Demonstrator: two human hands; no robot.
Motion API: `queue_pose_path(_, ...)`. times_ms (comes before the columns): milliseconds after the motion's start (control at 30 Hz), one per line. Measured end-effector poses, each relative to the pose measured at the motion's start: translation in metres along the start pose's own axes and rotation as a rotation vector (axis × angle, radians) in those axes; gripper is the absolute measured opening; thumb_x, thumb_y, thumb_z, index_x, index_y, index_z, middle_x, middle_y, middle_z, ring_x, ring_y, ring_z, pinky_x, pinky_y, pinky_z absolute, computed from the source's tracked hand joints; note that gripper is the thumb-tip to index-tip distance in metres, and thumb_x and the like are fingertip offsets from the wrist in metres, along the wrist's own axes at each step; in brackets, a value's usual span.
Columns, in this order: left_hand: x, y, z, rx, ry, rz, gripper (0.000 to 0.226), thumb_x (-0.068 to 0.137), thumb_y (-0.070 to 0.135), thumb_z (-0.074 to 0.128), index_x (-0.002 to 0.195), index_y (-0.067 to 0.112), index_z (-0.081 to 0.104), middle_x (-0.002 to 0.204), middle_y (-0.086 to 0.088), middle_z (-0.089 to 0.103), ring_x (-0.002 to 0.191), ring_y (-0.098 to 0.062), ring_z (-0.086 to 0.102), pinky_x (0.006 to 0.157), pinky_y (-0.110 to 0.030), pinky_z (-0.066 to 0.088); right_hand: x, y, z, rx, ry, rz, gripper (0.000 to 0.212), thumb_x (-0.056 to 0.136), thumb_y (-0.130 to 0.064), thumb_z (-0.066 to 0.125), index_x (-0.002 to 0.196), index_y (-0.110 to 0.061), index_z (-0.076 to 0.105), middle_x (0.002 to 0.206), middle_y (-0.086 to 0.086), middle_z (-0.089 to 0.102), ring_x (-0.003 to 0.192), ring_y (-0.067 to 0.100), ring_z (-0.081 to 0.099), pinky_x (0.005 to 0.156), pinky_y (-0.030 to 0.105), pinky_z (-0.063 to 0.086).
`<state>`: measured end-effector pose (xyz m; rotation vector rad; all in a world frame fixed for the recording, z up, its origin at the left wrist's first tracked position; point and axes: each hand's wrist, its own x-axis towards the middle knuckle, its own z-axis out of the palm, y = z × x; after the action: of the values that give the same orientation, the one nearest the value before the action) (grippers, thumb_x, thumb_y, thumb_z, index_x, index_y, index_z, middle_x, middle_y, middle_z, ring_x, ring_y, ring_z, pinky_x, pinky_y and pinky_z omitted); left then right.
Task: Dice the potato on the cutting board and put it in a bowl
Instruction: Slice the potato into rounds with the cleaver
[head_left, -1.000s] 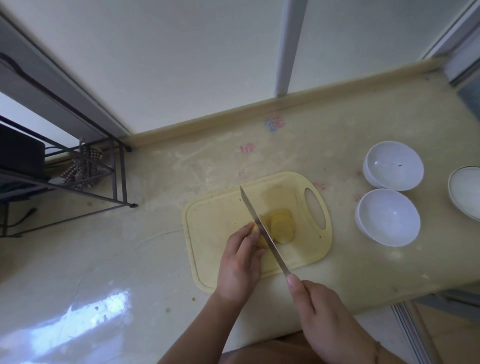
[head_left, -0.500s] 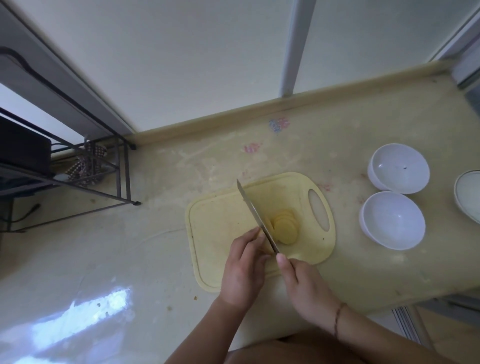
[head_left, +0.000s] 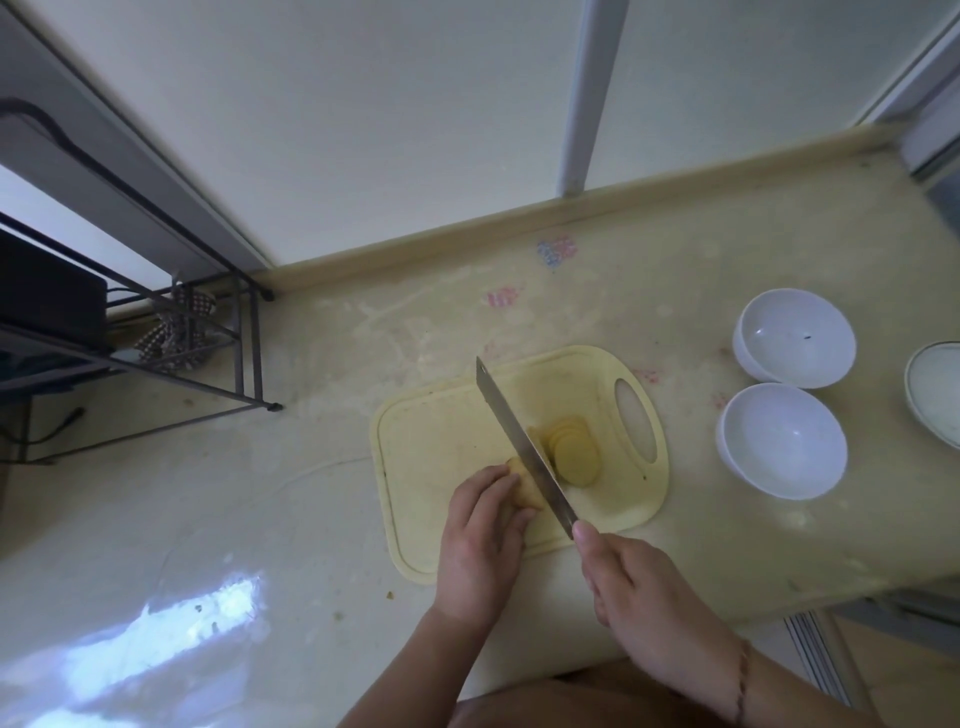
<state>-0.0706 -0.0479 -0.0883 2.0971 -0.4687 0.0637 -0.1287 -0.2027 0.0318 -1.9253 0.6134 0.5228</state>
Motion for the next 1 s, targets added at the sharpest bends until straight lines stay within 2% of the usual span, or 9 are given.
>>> queue_pose_path(100, 0.002, 0.000, 0.000, 0.008, 0.001, 0.000, 0.032, 0.088, 0.020, 0.074, 0.115, 0.004, 0.069, 0.122, 0.000, 0.058, 0.113, -0.017, 0.061, 0.098, -0.028, 0.051, -0.009, -0.002, -0.003, -0.014, 0.008, -0.025, 0.064, 0.074, -0.074, 0.020, 0.057, -0.016, 0.041, 0.046, -0.008, 0.051, 0.046, 0.006, 0.042, 0.059, 0.029, 0.037)
queue_pose_path(267, 0.006, 0.004, -0.001, -0.004, 0.016, -0.010, 0.029, 0.088, 0.026, 0.069, 0.108, 0.006, 0.070, 0.115, 0.002, 0.059, 0.106, -0.013, 0.061, 0.095, -0.023, 0.050, -0.015, -0.002, -0.003, -0.042, 0.019, -0.044, 0.061, 0.077, -0.069, 0.023, 0.059, -0.013, 0.041, 0.052, 0.005, 0.048, 0.051, 0.009, 0.043, 0.060, 0.027, 0.038)
queue_pose_path(433, 0.005, 0.002, -0.001, -0.012, 0.014, -0.009, 0.030, 0.087, 0.026, 0.070, 0.109, 0.004, 0.070, 0.115, 0.000, 0.060, 0.107, -0.012, 0.061, 0.096, -0.022, 0.050, -0.016, 0.003, 0.000, -0.055, 0.018, -0.023, 0.060, 0.079, -0.067, 0.023, 0.060, -0.014, 0.044, 0.054, 0.003, 0.049, 0.053, 0.009, 0.045, 0.064, 0.030, 0.041)
queue_pose_path(667, 0.005, 0.003, -0.001, -0.022, 0.026, -0.004, 0.028, 0.087, 0.024, 0.070, 0.108, 0.005, 0.070, 0.114, 0.000, 0.061, 0.108, -0.012, 0.061, 0.096, -0.022, 0.050, -0.020, 0.005, 0.001, -0.088, 0.048, -0.027, 0.058, 0.080, -0.064, 0.023, 0.061, -0.013, 0.045, 0.055, 0.003, 0.049, 0.056, 0.009, 0.047, 0.060, 0.025, 0.037)
queue_pose_path(900, 0.006, -0.001, 0.002, -0.036, 0.024, 0.036, 0.028, 0.082, 0.009, 0.079, 0.108, 0.005, 0.067, 0.112, 0.003, 0.055, 0.102, -0.014, 0.062, 0.092, -0.020, 0.051, -0.017, 0.010, 0.005, -0.043, 0.077, -0.043, 0.058, 0.082, -0.061, 0.027, 0.059, -0.011, 0.044, 0.054, 0.007, 0.047, 0.056, 0.013, 0.046, 0.062, 0.030, 0.037)
queue_pose_path(1000, 0.008, -0.001, 0.002, -0.051, 0.028, 0.061, 0.032, 0.078, -0.001, 0.079, 0.107, 0.005, 0.066, 0.111, 0.003, 0.055, 0.102, -0.015, 0.061, 0.093, -0.017, 0.049, -0.016, 0.010, 0.004, -0.044, 0.074, -0.040, 0.059, 0.081, -0.064, 0.024, 0.058, -0.013, 0.043, 0.054, 0.007, 0.048, 0.056, 0.013, 0.047, 0.062, 0.027, 0.037)
